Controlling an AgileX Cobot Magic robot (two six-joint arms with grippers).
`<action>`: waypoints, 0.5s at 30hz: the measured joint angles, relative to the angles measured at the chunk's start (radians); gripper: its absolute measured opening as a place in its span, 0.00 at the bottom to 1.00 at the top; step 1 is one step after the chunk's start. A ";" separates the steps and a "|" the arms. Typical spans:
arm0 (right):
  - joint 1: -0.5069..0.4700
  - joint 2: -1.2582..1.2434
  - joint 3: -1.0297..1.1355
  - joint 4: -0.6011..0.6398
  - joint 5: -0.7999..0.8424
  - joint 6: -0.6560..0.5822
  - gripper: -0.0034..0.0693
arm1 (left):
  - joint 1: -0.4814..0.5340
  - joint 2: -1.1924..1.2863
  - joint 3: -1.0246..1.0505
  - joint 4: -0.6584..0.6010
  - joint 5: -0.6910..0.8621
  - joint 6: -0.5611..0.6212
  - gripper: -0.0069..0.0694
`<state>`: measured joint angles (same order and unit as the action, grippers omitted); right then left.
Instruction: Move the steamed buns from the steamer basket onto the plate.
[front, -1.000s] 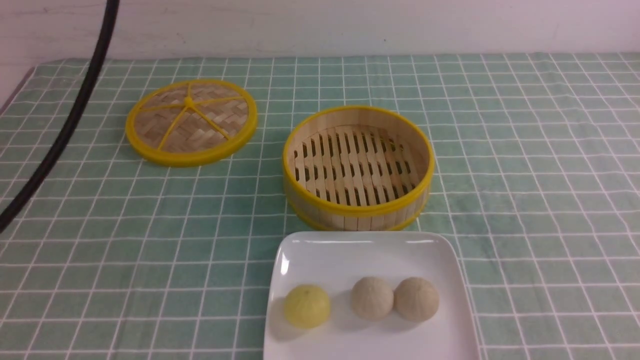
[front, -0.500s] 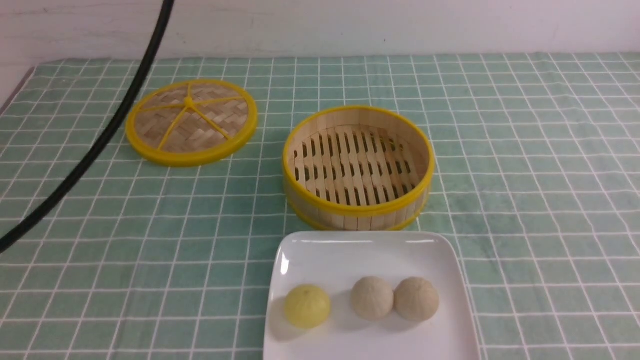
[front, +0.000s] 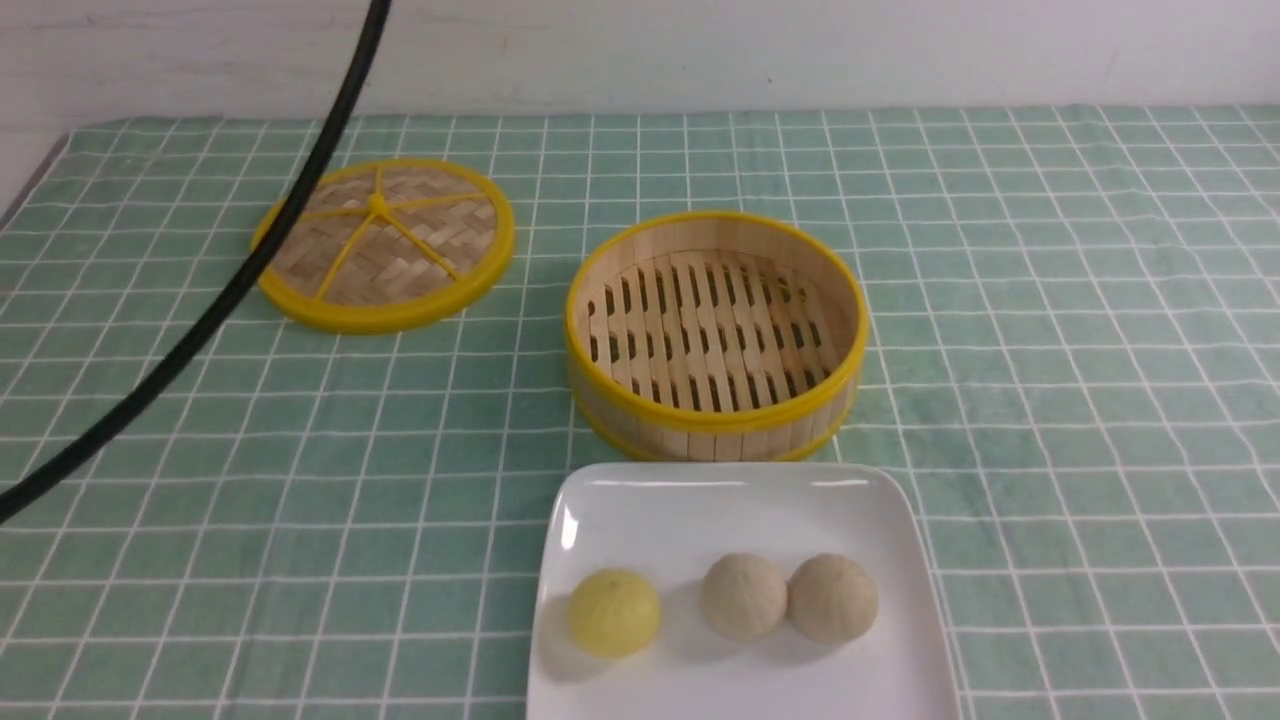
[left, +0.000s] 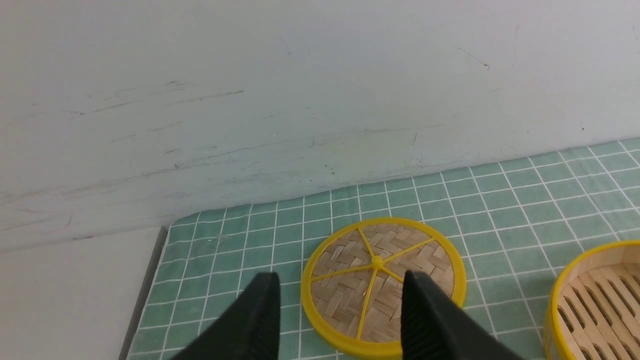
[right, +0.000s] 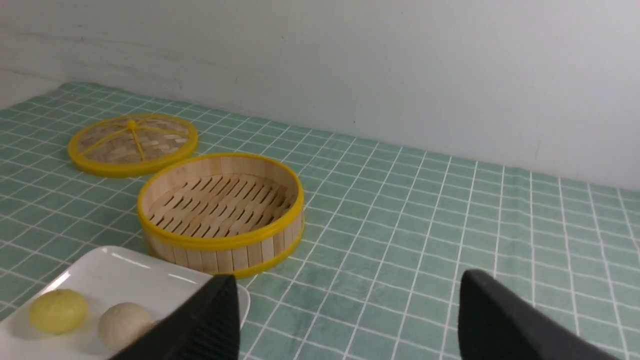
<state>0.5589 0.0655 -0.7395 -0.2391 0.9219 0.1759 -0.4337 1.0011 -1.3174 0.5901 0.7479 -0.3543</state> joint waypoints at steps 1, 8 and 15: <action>0.000 -0.015 0.014 0.000 -0.007 0.006 0.83 | 0.000 0.000 0.000 0.000 0.000 0.000 0.55; 0.000 -0.084 0.198 0.013 -0.077 0.038 0.83 | 0.000 0.000 0.000 -0.001 0.000 -0.001 0.55; 0.000 -0.084 0.303 0.049 -0.104 0.038 0.83 | 0.000 0.000 0.000 -0.003 0.000 -0.029 0.55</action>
<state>0.5589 -0.0187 -0.4362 -0.1901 0.8179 0.2142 -0.4337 1.0011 -1.3174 0.5869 0.7479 -0.3837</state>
